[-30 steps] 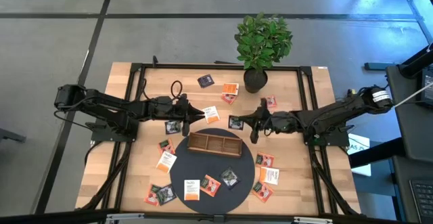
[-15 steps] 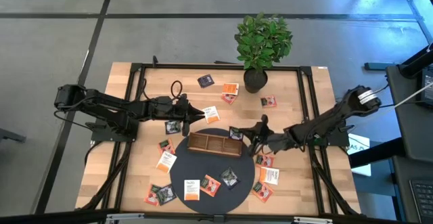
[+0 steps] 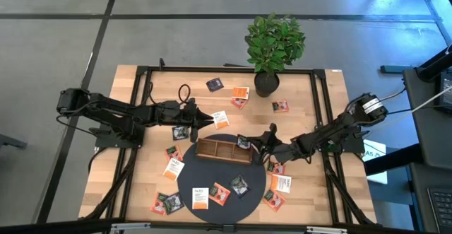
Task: Pick & Place Tea
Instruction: Put the black white tea bag into the right section of the wooden organizer
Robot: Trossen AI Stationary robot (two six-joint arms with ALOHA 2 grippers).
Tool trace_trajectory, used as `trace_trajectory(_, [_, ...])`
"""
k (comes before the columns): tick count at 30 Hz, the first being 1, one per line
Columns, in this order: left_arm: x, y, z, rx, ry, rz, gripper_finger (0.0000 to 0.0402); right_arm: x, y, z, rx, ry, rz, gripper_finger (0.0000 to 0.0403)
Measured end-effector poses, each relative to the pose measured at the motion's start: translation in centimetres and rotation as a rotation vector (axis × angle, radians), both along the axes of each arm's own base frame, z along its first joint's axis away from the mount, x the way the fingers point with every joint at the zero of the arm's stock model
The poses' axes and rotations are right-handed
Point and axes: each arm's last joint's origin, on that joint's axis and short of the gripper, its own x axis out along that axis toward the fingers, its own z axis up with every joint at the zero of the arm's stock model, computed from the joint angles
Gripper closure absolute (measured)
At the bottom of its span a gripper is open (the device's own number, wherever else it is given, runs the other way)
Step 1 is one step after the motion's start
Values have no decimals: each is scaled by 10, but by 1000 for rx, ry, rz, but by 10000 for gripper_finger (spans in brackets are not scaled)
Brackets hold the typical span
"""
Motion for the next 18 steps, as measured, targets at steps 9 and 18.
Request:
trace_trajectory(9, [0,0,0,0,0,0,327,1,0,-12,3,33,-9,395])
trace_trajectory(18, [0,0,0,0,0,0,327,1,1,-12,5,31,-9,394])
